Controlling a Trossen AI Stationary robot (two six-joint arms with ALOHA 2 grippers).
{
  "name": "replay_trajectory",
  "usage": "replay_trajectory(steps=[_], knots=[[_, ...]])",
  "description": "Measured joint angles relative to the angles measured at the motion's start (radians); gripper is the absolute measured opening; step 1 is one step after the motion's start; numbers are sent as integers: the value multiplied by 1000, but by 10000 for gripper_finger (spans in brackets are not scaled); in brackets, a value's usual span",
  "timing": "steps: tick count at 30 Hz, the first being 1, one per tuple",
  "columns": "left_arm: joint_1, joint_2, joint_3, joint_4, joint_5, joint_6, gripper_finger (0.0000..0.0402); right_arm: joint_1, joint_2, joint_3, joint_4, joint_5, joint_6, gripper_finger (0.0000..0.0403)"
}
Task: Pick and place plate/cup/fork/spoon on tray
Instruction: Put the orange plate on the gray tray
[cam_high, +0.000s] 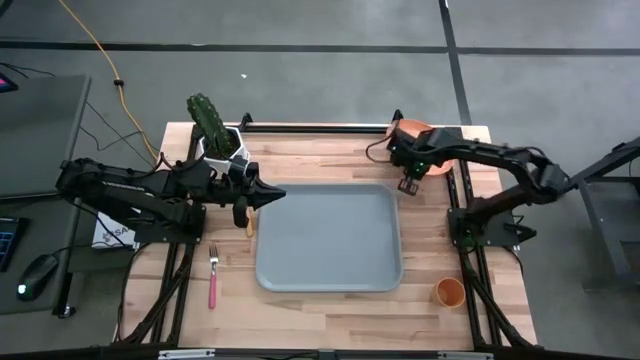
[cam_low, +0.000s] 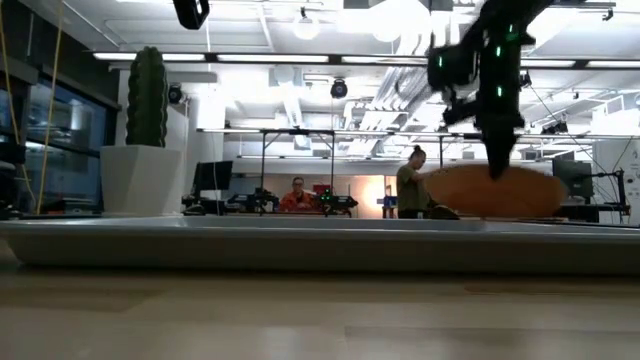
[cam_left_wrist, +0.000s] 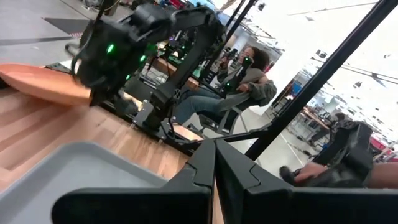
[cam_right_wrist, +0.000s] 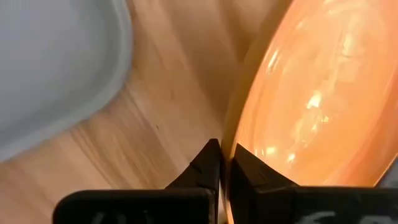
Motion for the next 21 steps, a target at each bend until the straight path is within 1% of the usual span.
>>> replay_trajectory(steps=[3, 5, 9, 12, 16, 21], knots=[[0, 0, 0, 20, 0, 0, 0, 36, -40, 104, -41, 4, 18, 1], [0, 0, 0, 51, 0, 2, 0, 78, -45, 185, -50, -1, 15, 1], [6, -2, 0, 155, 1, 24, 0, 206, -17, 348, -48, -4, -40, 1], [21, -11, 1, 267, 2, 26, 0, 333, 41, 452, -46, -20, -129, 1], [48, -24, 1, 392, 2, 27, 0, 512, 145, 553, -45, -22, -217, 0], [88, -43, 1, 442, -2, 27, 0, 716, 302, 619, -42, -16, -313, 0]])
